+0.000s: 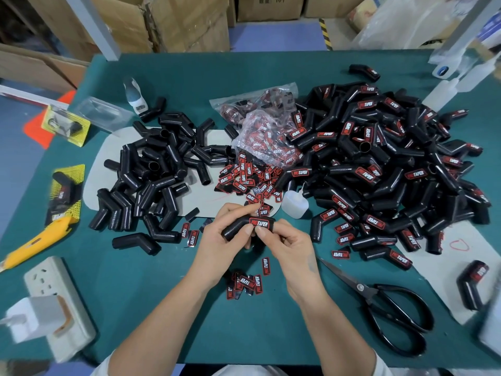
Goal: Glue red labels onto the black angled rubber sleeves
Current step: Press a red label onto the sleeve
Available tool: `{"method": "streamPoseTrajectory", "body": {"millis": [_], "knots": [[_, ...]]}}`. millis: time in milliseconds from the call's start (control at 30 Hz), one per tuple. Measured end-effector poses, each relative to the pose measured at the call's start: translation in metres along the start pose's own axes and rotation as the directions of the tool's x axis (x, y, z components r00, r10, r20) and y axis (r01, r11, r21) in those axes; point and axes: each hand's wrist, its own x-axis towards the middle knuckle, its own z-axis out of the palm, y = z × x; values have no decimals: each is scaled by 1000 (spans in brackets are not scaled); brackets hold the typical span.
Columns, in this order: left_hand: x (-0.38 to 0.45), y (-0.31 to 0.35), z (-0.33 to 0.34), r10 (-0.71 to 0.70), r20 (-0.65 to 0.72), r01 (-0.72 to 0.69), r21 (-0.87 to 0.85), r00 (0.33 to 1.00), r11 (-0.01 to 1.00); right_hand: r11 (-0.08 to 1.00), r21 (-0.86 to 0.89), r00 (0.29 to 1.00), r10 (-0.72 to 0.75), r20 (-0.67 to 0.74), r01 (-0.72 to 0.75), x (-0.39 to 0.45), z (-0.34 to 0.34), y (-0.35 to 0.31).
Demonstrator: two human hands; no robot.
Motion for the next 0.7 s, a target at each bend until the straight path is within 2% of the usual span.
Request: {"method": "streamPoseTrajectory", "body": {"millis": [267,533,700], "knots": [[-3,3,9,17,-68,-15,22,998,1000,998,2,995,-69,-72,69,0,2,2],[-3,7,1,62,4,-62,55,998,997,999,0,999,-34,-5,34,2,0,8],[-6,8,6,86,39,-90,99,996,991,999,-31,994,-42,-98,39,2,0,12]]}}
